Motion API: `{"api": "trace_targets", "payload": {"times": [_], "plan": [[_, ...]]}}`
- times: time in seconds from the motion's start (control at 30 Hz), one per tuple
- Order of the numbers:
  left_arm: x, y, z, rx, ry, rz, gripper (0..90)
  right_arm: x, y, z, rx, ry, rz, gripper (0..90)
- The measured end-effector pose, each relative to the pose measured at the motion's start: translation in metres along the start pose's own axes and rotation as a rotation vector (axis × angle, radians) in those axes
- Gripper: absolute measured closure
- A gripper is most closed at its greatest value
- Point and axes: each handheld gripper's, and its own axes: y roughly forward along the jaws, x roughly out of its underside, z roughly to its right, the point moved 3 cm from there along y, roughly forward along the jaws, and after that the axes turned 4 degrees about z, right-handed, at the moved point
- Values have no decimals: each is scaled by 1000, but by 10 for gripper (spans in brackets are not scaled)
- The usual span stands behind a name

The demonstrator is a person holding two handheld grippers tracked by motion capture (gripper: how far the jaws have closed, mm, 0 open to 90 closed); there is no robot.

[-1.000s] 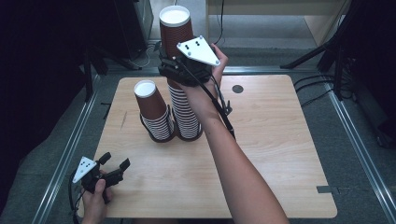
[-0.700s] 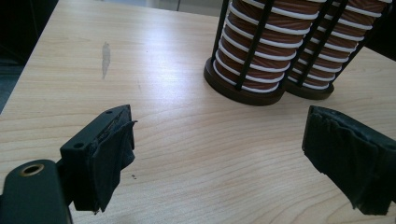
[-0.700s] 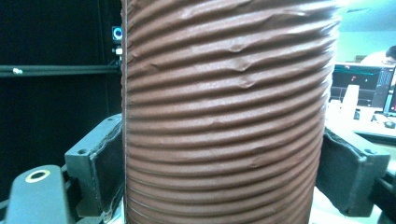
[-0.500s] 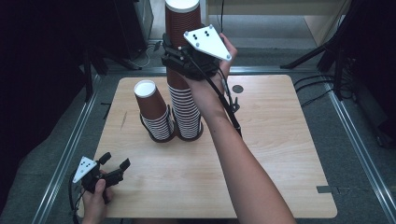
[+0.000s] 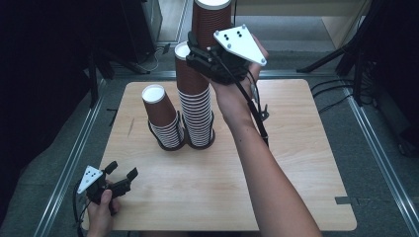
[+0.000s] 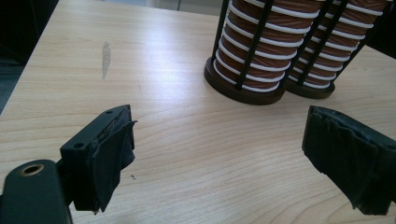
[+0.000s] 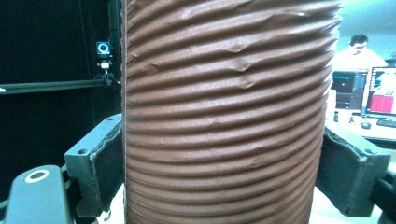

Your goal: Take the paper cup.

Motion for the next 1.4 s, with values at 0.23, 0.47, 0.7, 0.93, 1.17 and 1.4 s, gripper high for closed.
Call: {"api": "trace_targets", "payload": {"times": [0.23, 0.47, 0.7, 0.93, 1.17, 1.4], "plan": [[0, 0, 0, -1, 3, -3, 93, 1, -9, 16, 30, -1, 1, 135], [0, 0, 0, -4, 5, -4, 92, 5, -20, 30, 48, -11, 1, 135], [0, 0, 0, -4, -2, -1, 92, 17, -33, 40, 52, -27, -10, 135], [0, 0, 0, -5, -3, -1, 93, 29, -45, 50, 66, -38, -21, 135], [0, 0, 0, -3, -4, 0, 92, 44, -62, 64, 85, -40, -36, 135], [0, 0, 0, -3, -5, 1, 93, 63, -83, 74, 107, -44, -50, 134]]}}
